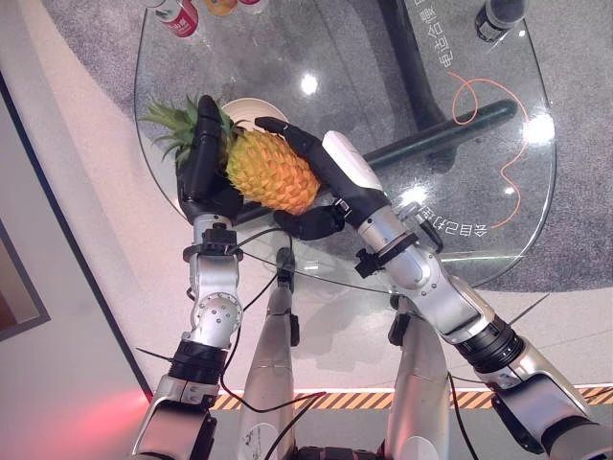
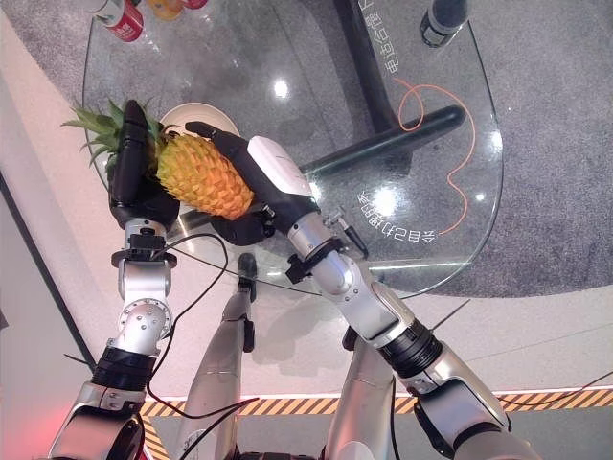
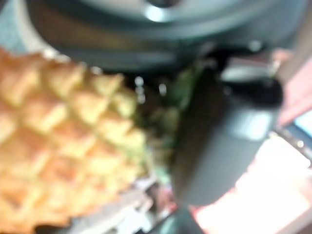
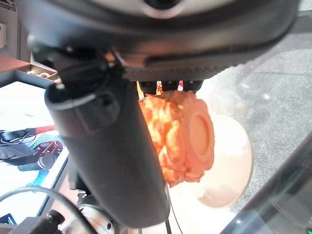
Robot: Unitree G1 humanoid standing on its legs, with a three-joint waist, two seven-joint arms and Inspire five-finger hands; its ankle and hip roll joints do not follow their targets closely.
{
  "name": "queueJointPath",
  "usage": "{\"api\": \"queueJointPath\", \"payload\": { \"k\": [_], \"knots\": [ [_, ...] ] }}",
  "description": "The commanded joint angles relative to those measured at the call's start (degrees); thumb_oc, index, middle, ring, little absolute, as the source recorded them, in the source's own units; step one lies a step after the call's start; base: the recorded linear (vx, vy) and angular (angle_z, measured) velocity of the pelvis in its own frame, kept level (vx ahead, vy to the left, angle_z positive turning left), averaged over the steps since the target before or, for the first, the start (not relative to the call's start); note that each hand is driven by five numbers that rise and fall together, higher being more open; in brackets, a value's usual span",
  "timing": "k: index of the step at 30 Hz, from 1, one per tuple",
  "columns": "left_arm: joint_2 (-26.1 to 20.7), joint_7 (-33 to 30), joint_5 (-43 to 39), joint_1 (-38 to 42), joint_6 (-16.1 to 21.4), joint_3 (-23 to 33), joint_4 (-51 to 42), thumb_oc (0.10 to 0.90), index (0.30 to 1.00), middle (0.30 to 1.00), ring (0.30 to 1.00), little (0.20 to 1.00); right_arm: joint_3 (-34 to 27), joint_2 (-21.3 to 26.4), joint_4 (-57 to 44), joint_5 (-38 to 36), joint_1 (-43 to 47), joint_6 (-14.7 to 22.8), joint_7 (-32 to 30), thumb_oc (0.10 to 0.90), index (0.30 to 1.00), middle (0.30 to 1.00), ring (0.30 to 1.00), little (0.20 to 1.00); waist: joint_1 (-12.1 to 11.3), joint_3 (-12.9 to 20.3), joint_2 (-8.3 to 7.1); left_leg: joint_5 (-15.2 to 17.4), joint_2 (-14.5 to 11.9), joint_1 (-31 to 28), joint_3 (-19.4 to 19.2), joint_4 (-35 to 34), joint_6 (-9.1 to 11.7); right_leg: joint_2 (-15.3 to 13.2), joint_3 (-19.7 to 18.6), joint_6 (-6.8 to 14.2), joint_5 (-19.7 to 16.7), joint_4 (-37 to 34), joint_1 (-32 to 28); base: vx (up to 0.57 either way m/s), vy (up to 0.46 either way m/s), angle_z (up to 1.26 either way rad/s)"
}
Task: Pick up the fruit to the plate
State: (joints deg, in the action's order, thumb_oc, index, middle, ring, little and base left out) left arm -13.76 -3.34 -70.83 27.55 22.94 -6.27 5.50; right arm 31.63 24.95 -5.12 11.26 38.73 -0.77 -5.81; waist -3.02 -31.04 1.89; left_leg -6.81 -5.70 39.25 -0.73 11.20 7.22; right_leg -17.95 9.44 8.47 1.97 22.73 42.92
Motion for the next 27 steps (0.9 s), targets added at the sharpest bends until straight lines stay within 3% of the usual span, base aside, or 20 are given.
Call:
{"api": "queueJointPath", "payload": {
  "k": [1,27],
  "knots": [
    [0.42,1.97,6.89,4.44,5.27,-2.06,-12.51,0.100,0.300,0.300,0.300,0.200,-2.02,-4.79,-7.66,0.04,5.51,5.03,-2.85,0.800,0.900,0.900,0.900,0.900,-1.18,1.24,0.85,0.95,0.50,0.76,0.51,1.67,-2.41,1.68,0.26,-0.15,-6.27,-5.05,-2.75,0.00,0.000,0.00],
    [-0.48,-17.44,27.38,6.21,13.25,1.49,-9.65,0.100,0.300,0.300,0.300,0.200,-3.13,-5.11,-6.70,-0.62,6.73,5.37,-4.50,0.800,0.900,0.900,0.900,0.900,-1.54,1.24,0.41,0.06,0.38,0.54,0.75,0.72,-2.09,2.06,0.43,-0.34,-6.45,-5.58,-3.09,0.00,0.000,0.00]
  ]
}}
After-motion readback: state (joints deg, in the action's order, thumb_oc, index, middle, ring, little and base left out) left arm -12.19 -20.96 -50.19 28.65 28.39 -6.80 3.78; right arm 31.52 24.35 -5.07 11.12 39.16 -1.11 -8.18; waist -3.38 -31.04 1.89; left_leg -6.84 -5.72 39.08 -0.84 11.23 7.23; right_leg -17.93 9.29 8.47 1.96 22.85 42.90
